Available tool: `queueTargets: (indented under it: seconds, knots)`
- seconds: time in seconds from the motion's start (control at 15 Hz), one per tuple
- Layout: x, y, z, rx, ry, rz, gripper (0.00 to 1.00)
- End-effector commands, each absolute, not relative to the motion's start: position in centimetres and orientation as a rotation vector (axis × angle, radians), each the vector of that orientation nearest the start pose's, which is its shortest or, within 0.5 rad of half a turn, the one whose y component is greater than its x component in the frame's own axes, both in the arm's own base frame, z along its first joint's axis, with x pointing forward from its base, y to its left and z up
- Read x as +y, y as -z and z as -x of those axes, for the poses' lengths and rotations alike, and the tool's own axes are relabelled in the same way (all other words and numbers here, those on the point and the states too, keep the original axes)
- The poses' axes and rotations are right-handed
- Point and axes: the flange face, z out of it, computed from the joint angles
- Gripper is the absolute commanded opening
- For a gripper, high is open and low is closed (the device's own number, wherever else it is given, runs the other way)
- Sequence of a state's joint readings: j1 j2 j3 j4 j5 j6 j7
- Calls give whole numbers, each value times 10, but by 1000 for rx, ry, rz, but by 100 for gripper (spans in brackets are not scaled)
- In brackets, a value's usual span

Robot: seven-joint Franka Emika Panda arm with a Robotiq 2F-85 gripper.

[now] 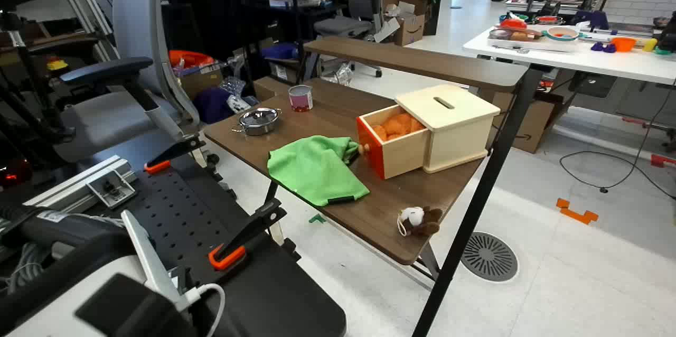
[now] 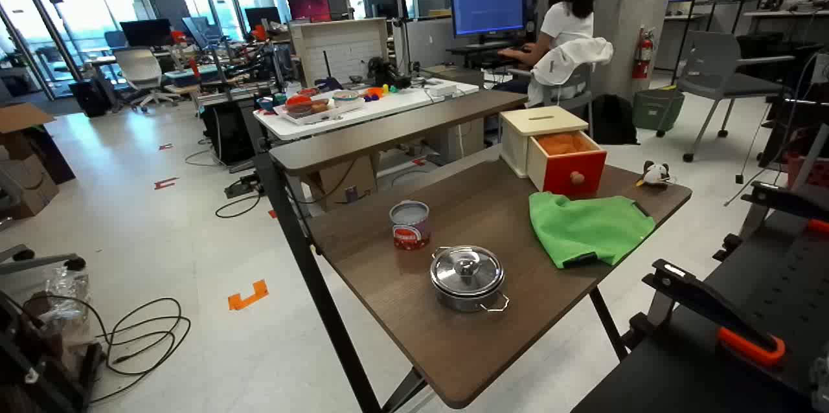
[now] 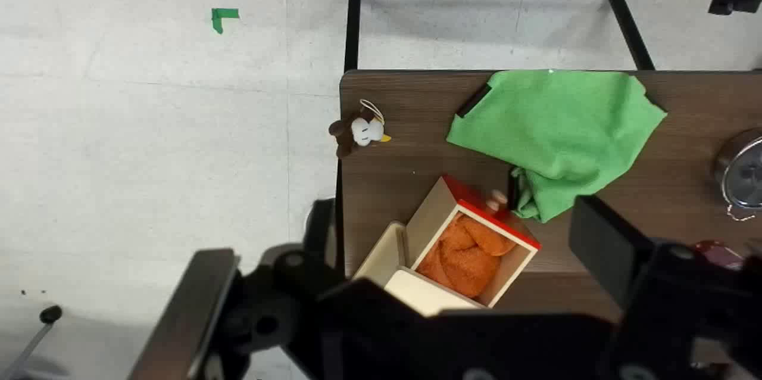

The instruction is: Move the cloth to the left of the table

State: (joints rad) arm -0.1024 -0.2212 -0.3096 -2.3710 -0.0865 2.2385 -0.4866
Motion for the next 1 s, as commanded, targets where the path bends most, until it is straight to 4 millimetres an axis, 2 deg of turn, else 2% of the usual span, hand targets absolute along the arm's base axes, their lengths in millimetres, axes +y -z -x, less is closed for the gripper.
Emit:
queueTargets:
  seconds: [0.0,0.13,0.47,0.67,0.87,0.93]
  knots:
    - [-195,-415,-434,-206,112,3170,100]
    - [-187,-392,-439,-245,129,3189,100]
    - [-164,-320,-438,-301,117,3193,100]
    - [-150,-263,-442,-252,73,3188,100]
    - [-132,-218,-461,-156,82,3175,100]
    - [-138,-241,-443,-207,60,3174,100]
